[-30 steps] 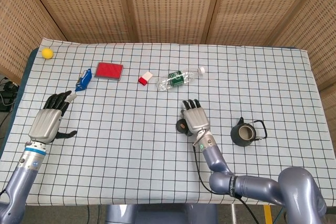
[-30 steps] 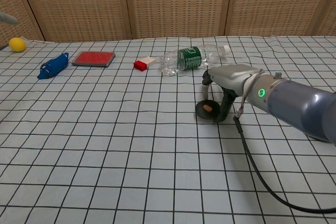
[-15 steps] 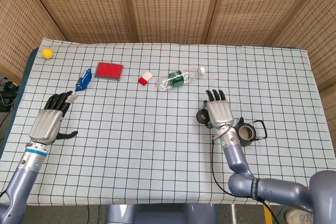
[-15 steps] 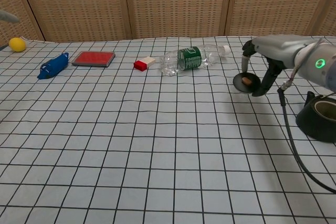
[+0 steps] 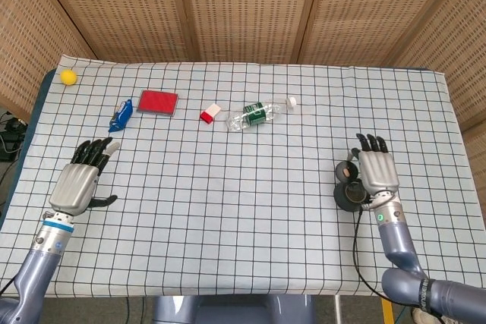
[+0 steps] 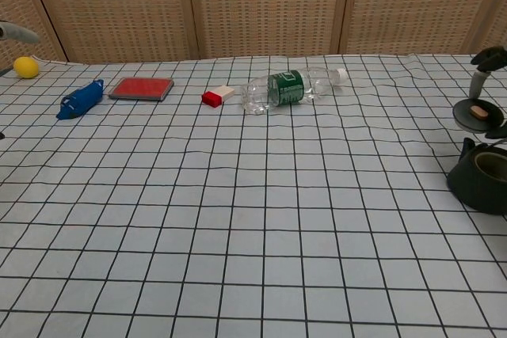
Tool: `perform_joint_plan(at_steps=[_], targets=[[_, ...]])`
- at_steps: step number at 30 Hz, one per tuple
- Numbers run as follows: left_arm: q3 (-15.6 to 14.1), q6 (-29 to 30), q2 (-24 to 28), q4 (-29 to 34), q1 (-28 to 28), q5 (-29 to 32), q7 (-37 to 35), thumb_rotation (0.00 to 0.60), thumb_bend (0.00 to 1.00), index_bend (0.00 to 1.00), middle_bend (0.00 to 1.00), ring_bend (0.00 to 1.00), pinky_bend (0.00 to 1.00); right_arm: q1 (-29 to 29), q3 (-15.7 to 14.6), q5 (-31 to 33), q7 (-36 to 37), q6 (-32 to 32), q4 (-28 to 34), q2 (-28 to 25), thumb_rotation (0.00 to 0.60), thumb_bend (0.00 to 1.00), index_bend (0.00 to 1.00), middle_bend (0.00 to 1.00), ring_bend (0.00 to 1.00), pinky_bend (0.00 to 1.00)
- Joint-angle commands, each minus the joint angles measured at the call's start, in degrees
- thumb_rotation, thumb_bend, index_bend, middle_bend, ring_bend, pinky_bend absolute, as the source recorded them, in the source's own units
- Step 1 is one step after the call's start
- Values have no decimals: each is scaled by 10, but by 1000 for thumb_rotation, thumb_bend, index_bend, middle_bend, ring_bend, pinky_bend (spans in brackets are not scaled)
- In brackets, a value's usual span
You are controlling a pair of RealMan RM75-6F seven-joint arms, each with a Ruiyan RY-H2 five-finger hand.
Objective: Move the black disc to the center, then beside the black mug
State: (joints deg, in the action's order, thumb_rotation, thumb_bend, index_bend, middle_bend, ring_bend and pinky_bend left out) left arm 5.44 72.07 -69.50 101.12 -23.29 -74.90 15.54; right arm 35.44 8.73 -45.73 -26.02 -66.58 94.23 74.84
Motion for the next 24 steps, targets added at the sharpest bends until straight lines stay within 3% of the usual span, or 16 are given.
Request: perform_joint_plan(at_steps=[1, 11, 24], targets=[[-2, 3, -4, 2, 1, -4, 7, 600, 71, 0, 0, 0, 0, -20, -7, -20, 31, 6, -1, -15, 600, 382, 516, 156, 0, 0], [-3, -1, -8, 0, 2, -6, 12, 600, 70, 0, 0, 0, 0, -41, -18, -59, 64, 17, -10, -8, 600, 382, 516, 156, 0, 0], [-2, -3, -7, -2, 3, -7, 8, 600, 70, 0, 0, 0, 0, -44, -11, -41, 65, 45, -53, 18, 600, 382, 516, 157, 0, 0]])
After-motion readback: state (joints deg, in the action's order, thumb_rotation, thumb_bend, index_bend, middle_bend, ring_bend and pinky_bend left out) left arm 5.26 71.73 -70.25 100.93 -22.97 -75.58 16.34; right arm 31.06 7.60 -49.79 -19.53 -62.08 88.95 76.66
